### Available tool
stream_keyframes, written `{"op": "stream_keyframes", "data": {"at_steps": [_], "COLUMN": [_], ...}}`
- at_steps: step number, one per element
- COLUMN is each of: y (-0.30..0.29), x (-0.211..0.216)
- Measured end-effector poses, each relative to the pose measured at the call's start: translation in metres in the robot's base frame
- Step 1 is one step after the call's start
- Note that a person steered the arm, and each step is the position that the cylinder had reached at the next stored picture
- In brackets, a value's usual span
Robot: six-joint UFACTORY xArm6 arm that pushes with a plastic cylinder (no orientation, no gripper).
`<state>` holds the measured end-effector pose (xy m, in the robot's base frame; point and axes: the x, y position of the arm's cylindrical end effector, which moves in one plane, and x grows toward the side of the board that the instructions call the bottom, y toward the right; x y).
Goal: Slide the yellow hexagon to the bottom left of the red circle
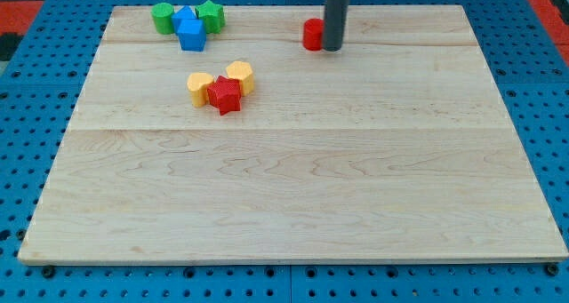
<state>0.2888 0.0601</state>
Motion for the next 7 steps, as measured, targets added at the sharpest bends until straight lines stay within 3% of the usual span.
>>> {"op": "stream_keyframes", "data": {"at_steps": [1,2,3,5,6,7], "y": [-0.004,-0.06,-0.037,0.074,0.059,0.015], "x": [0.016,-0.001,-0.024,-0.047,0.013,0.116]}}
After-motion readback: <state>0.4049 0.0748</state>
